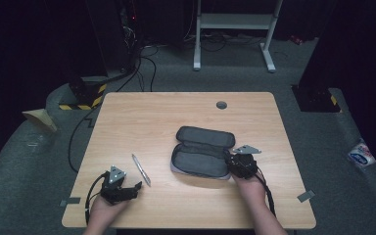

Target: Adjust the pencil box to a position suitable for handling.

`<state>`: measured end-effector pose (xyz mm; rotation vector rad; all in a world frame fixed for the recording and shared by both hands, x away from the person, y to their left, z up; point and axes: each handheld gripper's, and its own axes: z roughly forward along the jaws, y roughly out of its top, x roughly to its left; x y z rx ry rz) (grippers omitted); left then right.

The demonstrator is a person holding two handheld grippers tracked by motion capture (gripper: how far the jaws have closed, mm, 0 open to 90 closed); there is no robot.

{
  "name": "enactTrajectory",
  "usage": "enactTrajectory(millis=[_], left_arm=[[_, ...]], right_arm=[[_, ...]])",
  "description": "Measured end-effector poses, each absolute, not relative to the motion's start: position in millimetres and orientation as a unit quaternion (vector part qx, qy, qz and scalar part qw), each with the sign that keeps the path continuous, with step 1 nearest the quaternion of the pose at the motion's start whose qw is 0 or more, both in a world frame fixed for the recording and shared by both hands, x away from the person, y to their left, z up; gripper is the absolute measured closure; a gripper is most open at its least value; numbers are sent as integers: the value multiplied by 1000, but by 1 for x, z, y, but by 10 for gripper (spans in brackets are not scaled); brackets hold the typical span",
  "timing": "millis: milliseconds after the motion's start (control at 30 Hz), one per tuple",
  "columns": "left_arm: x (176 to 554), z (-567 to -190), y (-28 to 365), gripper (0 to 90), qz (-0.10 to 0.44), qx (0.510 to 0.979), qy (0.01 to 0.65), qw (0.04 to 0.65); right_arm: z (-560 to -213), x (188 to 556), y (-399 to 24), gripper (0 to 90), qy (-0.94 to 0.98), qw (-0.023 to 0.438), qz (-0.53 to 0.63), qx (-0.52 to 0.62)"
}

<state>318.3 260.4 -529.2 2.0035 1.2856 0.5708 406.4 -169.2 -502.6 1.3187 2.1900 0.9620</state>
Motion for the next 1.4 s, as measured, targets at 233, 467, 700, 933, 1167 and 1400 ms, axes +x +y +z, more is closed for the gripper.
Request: enactTrajectory(millis=[233, 467, 700, 933, 1167, 1400], left_arm=[[318, -529, 261, 174, 219, 771, 493, 339], [318, -529, 261, 174, 219, 771, 493, 338], [318, -529, 260, 174, 219, 770, 494, 340], [318, -529, 260, 174, 219, 770, 494, 340], [318, -529, 260, 174, 219, 770, 494, 340], [318, -529, 260, 174, 219, 770, 494, 339]], right_arm=[[-503, 405, -165, 711, 787, 199, 346, 470], [-503, 403, -160, 698, 791, 201, 346, 463], [-502, 402, -160, 688, 792, 202, 344, 463], [-500, 402, -162, 656, 787, 203, 350, 466], [-487, 395, -172, 581, 775, 213, 370, 467], [-480, 387, -186, 568, 767, 219, 378, 469]])
